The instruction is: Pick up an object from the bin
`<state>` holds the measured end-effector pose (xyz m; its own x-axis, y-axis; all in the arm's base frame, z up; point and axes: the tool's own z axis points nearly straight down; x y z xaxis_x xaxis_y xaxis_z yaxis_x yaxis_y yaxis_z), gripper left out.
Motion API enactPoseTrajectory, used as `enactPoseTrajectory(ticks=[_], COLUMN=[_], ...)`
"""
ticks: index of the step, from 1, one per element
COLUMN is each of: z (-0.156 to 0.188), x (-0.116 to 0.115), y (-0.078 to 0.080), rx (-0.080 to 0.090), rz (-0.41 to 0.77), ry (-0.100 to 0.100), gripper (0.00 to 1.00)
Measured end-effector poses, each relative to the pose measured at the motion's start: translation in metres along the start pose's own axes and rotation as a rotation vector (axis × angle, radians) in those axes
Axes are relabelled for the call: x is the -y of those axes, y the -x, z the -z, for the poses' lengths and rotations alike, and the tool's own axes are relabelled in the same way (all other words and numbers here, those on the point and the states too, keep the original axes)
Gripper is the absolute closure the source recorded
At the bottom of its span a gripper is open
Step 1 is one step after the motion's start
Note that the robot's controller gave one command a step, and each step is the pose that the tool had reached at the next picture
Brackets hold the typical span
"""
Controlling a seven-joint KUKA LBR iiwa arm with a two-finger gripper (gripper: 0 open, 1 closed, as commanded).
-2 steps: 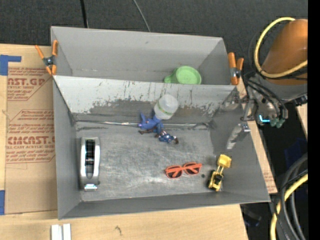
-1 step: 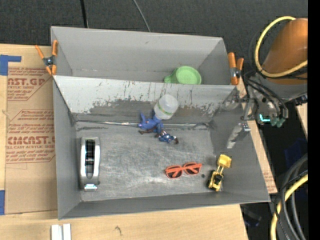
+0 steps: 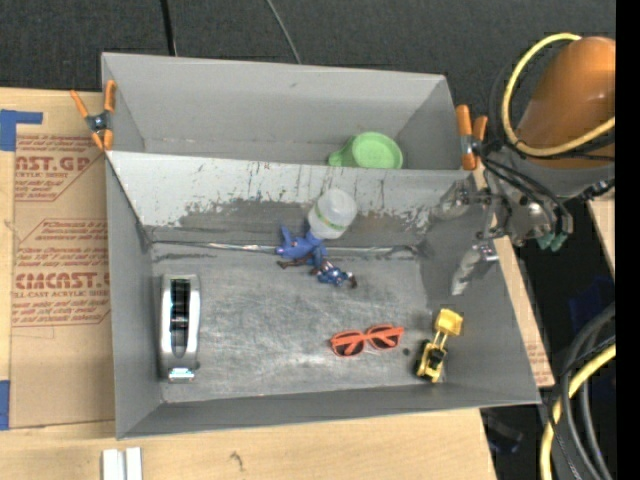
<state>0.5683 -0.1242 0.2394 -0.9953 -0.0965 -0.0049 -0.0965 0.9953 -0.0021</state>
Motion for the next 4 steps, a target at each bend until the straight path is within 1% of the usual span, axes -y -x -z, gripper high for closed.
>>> enactPoseTrajectory(ticks=[1,2,3,4], z=[-0.062,-0.125,-0.155,-0.155], x=[-0.002,-0.024,-0.029,-0.029], y=[-0.028,-0.015,-0.035,-0.035], rx=[0.001,0.001,-0.005,-0.005], rz=[0.149,0.189,0.190,0.189], ry=[0.001,0.001,0.004,0.004], gripper=[0.00,0.00,1.00,1.00])
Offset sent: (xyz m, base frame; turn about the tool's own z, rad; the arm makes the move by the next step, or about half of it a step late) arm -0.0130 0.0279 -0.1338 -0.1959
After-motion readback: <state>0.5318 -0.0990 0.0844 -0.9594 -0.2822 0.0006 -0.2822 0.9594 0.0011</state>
